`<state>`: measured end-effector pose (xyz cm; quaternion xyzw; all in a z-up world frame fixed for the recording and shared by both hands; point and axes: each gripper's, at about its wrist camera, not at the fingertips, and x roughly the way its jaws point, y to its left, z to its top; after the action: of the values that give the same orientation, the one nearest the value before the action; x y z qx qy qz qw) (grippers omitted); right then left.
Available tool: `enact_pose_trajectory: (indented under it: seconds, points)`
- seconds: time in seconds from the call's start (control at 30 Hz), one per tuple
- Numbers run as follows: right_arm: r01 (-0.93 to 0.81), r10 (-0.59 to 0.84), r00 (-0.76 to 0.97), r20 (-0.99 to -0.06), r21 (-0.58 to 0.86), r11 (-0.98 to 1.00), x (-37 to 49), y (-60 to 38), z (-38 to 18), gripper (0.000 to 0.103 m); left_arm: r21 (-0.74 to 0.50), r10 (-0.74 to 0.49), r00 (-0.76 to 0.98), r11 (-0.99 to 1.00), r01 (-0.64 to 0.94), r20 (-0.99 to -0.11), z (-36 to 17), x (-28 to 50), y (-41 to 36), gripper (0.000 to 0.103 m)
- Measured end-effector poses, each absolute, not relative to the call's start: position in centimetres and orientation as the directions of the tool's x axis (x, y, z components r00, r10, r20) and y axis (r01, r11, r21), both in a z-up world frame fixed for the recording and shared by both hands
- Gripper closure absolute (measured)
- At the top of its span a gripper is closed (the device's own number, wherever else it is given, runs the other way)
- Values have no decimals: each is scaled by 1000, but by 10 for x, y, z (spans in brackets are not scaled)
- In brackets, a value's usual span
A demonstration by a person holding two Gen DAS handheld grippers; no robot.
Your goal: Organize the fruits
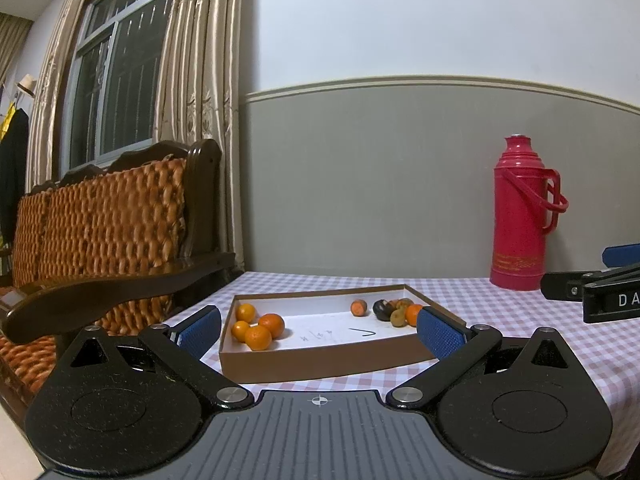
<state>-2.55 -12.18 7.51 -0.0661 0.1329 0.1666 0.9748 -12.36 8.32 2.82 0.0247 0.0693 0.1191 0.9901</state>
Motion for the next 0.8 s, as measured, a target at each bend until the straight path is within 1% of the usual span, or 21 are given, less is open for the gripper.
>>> enact_pose_trajectory:
  seconds: [0.8]
  points:
    - [-344,309,908,-282,-85,935,-26,-123,75,6,73,245,961,969,-237,-131,28,-123,79,0]
